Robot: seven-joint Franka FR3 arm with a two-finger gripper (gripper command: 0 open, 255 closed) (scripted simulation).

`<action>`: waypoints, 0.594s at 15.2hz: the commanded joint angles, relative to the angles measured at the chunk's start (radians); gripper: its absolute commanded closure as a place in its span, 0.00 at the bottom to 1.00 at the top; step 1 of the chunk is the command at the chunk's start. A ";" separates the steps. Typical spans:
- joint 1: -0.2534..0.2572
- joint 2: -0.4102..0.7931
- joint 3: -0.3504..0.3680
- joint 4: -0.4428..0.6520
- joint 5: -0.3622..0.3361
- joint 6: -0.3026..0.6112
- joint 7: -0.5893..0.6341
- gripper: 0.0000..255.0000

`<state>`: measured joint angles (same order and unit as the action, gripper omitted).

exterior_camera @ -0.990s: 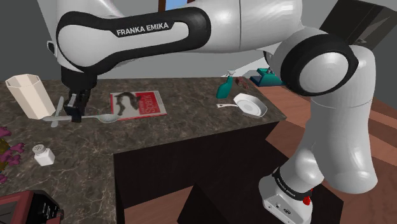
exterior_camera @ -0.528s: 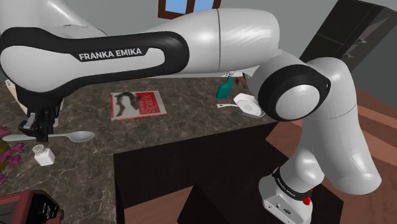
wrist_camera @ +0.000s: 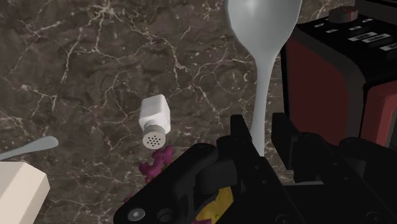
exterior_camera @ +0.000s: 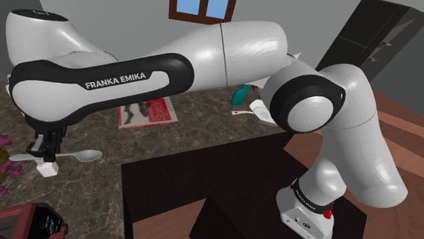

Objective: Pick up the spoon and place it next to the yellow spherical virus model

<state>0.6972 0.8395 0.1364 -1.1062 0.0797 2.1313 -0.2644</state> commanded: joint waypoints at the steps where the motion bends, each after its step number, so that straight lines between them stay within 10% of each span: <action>1: -0.001 0.009 0.000 -0.012 0.001 0.020 -0.004 1.00; 9: -0.001 0.054 -0.001 -0.041 0.002 0.095 -0.015 1.00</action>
<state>0.6968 0.8921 0.1356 -1.1349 0.0807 2.2117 -0.2772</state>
